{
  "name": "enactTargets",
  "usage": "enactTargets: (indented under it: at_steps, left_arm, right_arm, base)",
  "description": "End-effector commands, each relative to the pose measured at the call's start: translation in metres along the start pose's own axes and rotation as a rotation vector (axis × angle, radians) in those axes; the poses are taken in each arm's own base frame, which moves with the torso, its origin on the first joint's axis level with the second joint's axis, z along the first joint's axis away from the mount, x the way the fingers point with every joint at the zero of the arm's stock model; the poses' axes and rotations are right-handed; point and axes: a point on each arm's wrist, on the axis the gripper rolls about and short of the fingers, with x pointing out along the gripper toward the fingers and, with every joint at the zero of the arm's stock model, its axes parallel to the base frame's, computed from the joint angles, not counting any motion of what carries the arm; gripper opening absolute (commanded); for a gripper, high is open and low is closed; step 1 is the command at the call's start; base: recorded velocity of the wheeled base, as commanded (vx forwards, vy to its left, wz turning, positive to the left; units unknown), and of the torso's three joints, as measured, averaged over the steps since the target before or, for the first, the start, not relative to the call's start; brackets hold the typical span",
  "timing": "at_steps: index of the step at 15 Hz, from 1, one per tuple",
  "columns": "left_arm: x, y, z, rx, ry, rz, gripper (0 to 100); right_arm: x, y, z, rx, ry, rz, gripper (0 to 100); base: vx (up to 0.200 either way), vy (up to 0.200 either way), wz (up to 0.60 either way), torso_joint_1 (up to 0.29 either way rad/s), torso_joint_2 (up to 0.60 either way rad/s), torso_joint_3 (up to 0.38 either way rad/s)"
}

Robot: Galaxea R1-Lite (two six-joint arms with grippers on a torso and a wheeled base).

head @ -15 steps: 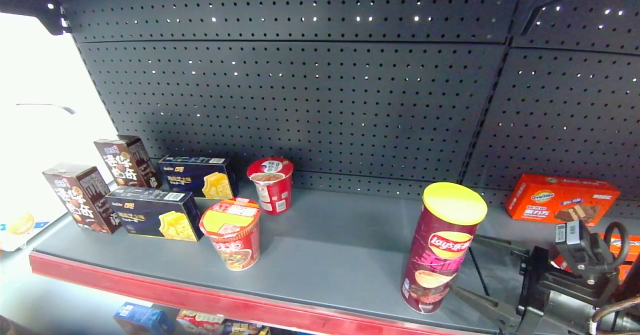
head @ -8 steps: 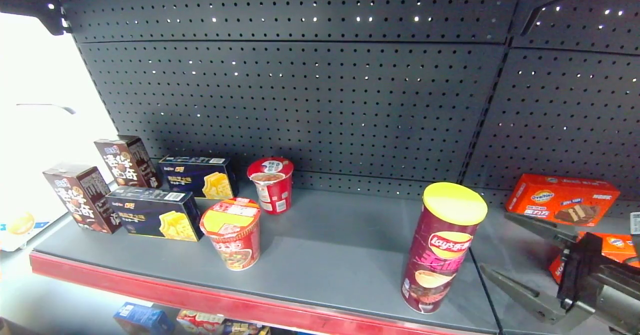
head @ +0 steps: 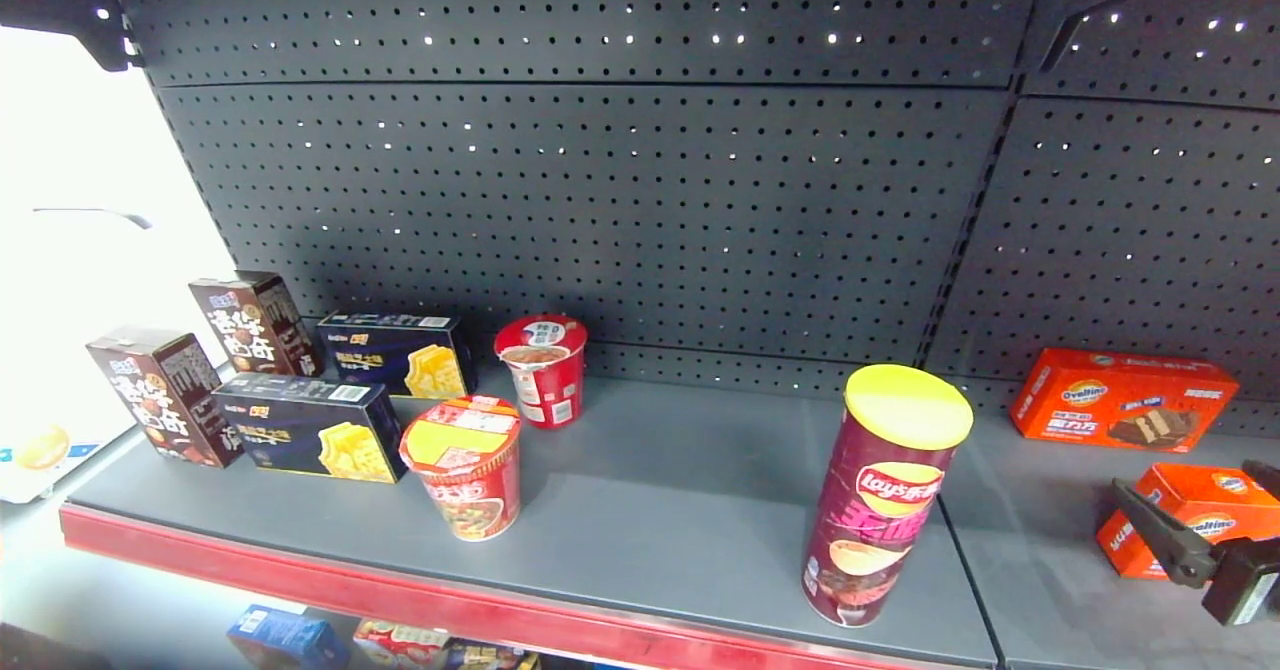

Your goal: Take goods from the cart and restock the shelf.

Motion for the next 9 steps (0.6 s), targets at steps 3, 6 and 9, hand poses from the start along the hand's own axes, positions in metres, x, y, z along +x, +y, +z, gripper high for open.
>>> enactTargets:
  at_steps: [3, 6, 9]
  left_arm:
    - [-0.002, 0.001, 0.004, -0.004, -0.013, 0.005, 0]
    - [-0.005, 0.002, 0.000, -0.009, -0.026, 0.024, 0]
    - [-0.008, 0.003, -0.001, -0.013, -0.038, 0.022, 0]
  right_arm:
    - [-0.039, -0.010, -0.002, 0.017, -0.020, -0.139, 100]
    - [-0.080, -0.010, -0.021, 0.031, 0.006, -0.159, 100]
    - [-0.117, -0.008, -0.048, 0.031, 0.010, -0.157, 100]
  base:
    - [0.000, 0.000, 0.00, 0.000, 0.00, 0.000]
    - [0.000, 0.000, 0.00, 0.000, 0.00, 0.000]
    - [0.000, 0.000, 0.00, 0.000, 0.00, 0.000]
